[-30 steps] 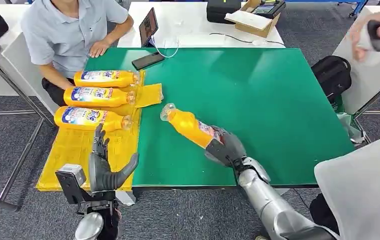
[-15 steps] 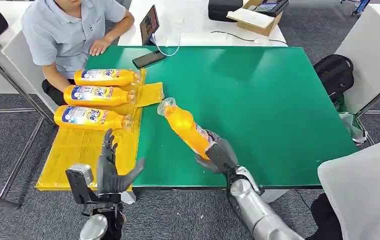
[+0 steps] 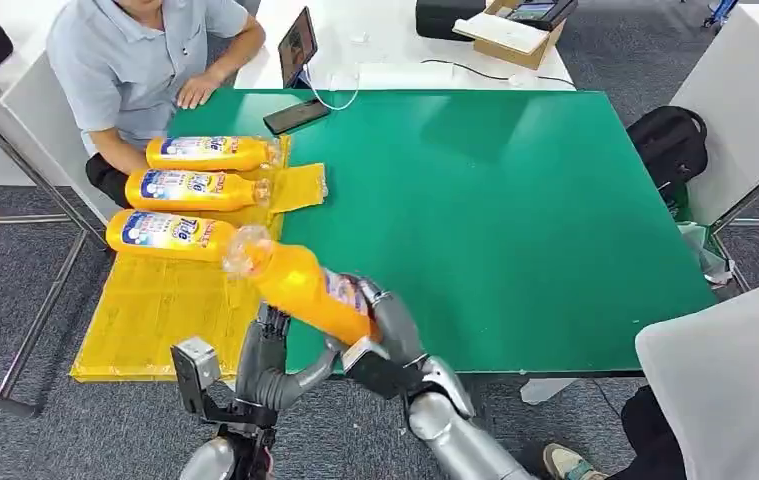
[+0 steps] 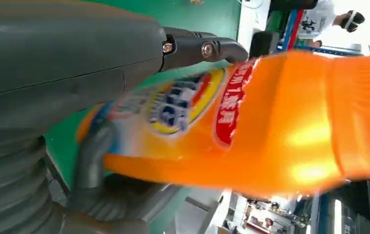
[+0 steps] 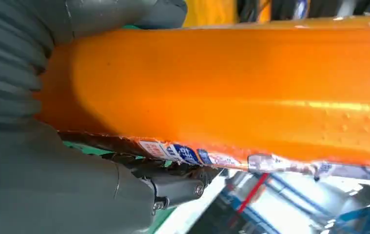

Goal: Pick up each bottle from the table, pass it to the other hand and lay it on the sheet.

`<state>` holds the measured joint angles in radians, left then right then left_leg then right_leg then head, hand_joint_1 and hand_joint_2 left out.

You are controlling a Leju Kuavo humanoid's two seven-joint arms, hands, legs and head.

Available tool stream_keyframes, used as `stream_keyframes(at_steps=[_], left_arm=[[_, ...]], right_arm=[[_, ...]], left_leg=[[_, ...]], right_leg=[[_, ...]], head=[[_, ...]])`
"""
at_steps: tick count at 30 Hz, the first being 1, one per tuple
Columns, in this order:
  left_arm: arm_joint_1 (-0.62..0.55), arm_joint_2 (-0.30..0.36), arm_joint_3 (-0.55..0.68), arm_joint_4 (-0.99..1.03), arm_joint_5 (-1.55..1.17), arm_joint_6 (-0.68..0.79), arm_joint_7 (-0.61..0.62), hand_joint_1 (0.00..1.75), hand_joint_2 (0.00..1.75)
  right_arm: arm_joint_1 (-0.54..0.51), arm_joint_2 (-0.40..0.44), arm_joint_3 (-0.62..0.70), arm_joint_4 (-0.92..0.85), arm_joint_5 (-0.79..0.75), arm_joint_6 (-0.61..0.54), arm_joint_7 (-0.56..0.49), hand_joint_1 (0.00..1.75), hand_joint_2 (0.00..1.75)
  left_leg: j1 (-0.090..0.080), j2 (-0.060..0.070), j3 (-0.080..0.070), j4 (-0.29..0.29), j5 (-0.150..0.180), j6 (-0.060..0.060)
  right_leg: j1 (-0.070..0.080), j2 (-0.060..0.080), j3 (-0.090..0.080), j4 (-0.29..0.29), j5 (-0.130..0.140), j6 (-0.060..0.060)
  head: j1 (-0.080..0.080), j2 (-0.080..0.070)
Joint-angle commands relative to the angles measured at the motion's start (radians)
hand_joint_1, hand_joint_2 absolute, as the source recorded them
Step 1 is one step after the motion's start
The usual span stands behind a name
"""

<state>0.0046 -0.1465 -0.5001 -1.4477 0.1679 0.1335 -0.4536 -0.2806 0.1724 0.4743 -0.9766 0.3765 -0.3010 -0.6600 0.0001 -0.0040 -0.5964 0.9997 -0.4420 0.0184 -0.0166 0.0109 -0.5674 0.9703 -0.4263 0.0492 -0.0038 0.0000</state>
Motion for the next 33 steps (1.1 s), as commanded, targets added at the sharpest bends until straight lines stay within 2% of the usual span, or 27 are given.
stream_keyframes(at_steps=[1,10,11,13,14,15,16,17,22,23,25,26,27,28,29,31,32,33], left_arm=[[-0.047,0.038,-0.057,0.022,0.037,-0.013,0.005,0.00,1.75],[-0.061,0.030,-0.050,0.021,0.005,0.067,-0.027,0.00,1.75],[-0.062,0.029,-0.047,0.024,0.009,0.071,-0.028,0.21,1.75],[-0.060,0.028,-0.043,0.024,0.018,0.072,-0.029,1.68,1.75],[-0.058,0.029,-0.040,0.027,0.042,0.058,-0.020,1.75,1.75],[-0.057,0.030,-0.040,0.028,0.048,0.054,-0.019,1.75,1.75],[-0.057,0.030,-0.040,0.028,0.048,0.054,-0.019,1.75,1.75],[-0.055,0.033,-0.039,0.030,0.065,0.038,-0.016,1.75,1.75],[-0.051,0.042,-0.024,0.046,0.200,-0.084,0.053,1.75,1.75],[-0.045,0.024,0.004,0.057,0.250,-0.099,0.081,1.75,1.75],[-0.046,0.015,0.026,0.057,0.245,-0.081,0.080,1.75,1.75],[-0.044,0.001,0.054,0.058,0.255,-0.049,0.079,1.75,1.75],[-0.049,-0.006,0.086,0.051,0.276,-0.022,0.083,1.75,1.75],[-0.055,-0.001,0.094,0.047,0.278,-0.020,0.085,1.75,1.75],[-0.059,-0.011,0.125,0.046,0.271,0.035,0.074,1.75,1.75],[-0.075,-0.001,0.147,0.050,0.266,0.061,0.073,1.75,1.75],[-0.080,-0.007,0.165,0.063,0.250,0.105,0.072,1.75,1.75],[-0.087,-0.009,0.175,0.074,0.235,0.139,0.068,1.75,1.75]], right_arm=[[-0.031,0.000,0.169,0.096,0.006,-0.009,-0.006,1.75,1.75],[-0.037,0.009,0.240,0.135,0.019,0.013,-0.012,1.73,1.75],[-0.036,0.010,0.247,0.139,0.020,0.012,-0.010,1.73,1.75],[-0.038,0.010,0.251,0.144,0.016,0.012,-0.007,1.69,1.75],[-0.039,0.009,0.252,0.147,0.012,0.005,-0.002,0.75,1.75],[-0.040,0.008,0.251,0.148,0.010,0.002,0.000,0.75,1.75],[-0.040,0.008,0.251,0.148,0.010,0.002,0.000,0.52,1.75],[-0.039,0.008,0.245,0.146,0.002,-0.001,0.001,0.00,1.75],[-0.029,0.011,0.231,0.116,-0.032,0.005,0.000,0.00,1.75],[-0.019,0.006,0.222,0.092,-0.041,-0.007,-0.007,0.00,0.00],[-0.012,-0.003,0.218,0.066,-0.050,-0.010,-0.010,0.00,0.00],[0.000,-0.002,0.198,0.041,-0.063,-0.040,-0.026,0.00,0.00],[0.018,-0.008,0.188,-0.024,-0.041,-0.138,-0.038,0.00,0.00],[0.022,-0.013,0.191,-0.029,-0.043,-0.141,-0.038,0.00,0.00],[0.056,-0.024,0.193,-0.180,-0.125,-0.185,-0.038,0.00,0.00],[0.066,-0.039,0.209,-0.233,-0.138,-0.214,-0.038,0.00,0.00],[0.072,-0.055,0.226,-0.305,-0.103,-0.283,-0.038,0.00,0.00],[0.076,-0.063,0.232,-0.333,-0.111,-0.302,-0.038,0.00,0.00]], left_leg=[[0.001,-0.001,0.002,-0.001,0.000,-0.001],[0.001,-0.001,0.001,-0.001,0.000,-0.001],[0.001,-0.001,0.001,-0.001,0.000,-0.001],[0.001,-0.001,0.002,-0.001,0.000,-0.001],[0.001,-0.001,0.001,-0.001,0.000,-0.001],[0.001,-0.001,0.002,-0.001,-0.001,-0.001],[0.001,-0.001,0.002,-0.001,0.000,-0.001],[0.001,-0.001,0.001,-0.001,0.000,-0.001],[0.001,-0.001,0.002,-0.001,0.000,-0.001],[0.001,-0.001,0.001,-0.001,0.000,-0.001],[0.001,0.000,0.001,-0.001,0.000,-0.001],[0.001,-0.001,0.000,0.000,0.000,-0.001],[0.001,-0.002,0.001,0.000,-0.001,-0.001],[0.001,-0.002,0.000,0.000,0.000,-0.001],[0.001,-0.002,-0.001,0.000,0.000,-0.001],[0.001,-0.001,-0.002,0.001,-0.001,-0.001],[0.000,-0.001,-0.003,0.000,0.000,-0.001],[0.001,-0.002,-0.001,0.002,-0.001,-0.001]], right_leg=[[0.001,-0.001,0.002,-0.001,-0.001,-0.002],[0.001,-0.002,0.002,-0.001,-0.001,-0.002],[0.001,-0.002,0.002,-0.001,-0.001,-0.002],[0.001,-0.002,0.003,-0.001,-0.001,-0.002],[0.001,-0.002,0.002,-0.001,-0.001,-0.002],[0.001,-0.002,0.003,-0.001,-0.001,-0.002],[0.001,-0.002,0.003,-0.001,-0.001,-0.002],[0.001,-0.002,0.002,-0.001,-0.001,-0.002],[0.001,-0.002,0.002,-0.001,-0.001,-0.002],[0.001,-0.001,0.001,-0.001,-0.001,-0.001],[0.001,-0.002,0.002,-0.001,-0.001,-0.002],[0.001,-0.002,0.001,0.000,-0.001,-0.001],[0.001,-0.003,0.002,0.000,-0.001,-0.002],[0.001,-0.003,0.001,0.000,-0.001,-0.001],[0.001,-0.003,0.000,0.000,-0.001,-0.001],[0.001,-0.002,-0.001,0.001,-0.001,-0.002],[0.000,-0.002,-0.002,0.001,-0.001,-0.001],[0.001,-0.003,0.000,0.002,-0.002,-0.002]], head=[[0.000,0.000],[0.000,0.000],[0.000,0.000],[0.000,0.000],[0.000,0.000],[0.000,0.000],[0.000,0.000],[0.000,0.000],[0.000,0.000],[0.000,0.000],[-0.001,0.000],[0.000,0.000],[0.000,0.000],[0.000,0.000],[-0.001,0.000],[0.000,0.000],[0.000,0.000],[0.000,0.000]])
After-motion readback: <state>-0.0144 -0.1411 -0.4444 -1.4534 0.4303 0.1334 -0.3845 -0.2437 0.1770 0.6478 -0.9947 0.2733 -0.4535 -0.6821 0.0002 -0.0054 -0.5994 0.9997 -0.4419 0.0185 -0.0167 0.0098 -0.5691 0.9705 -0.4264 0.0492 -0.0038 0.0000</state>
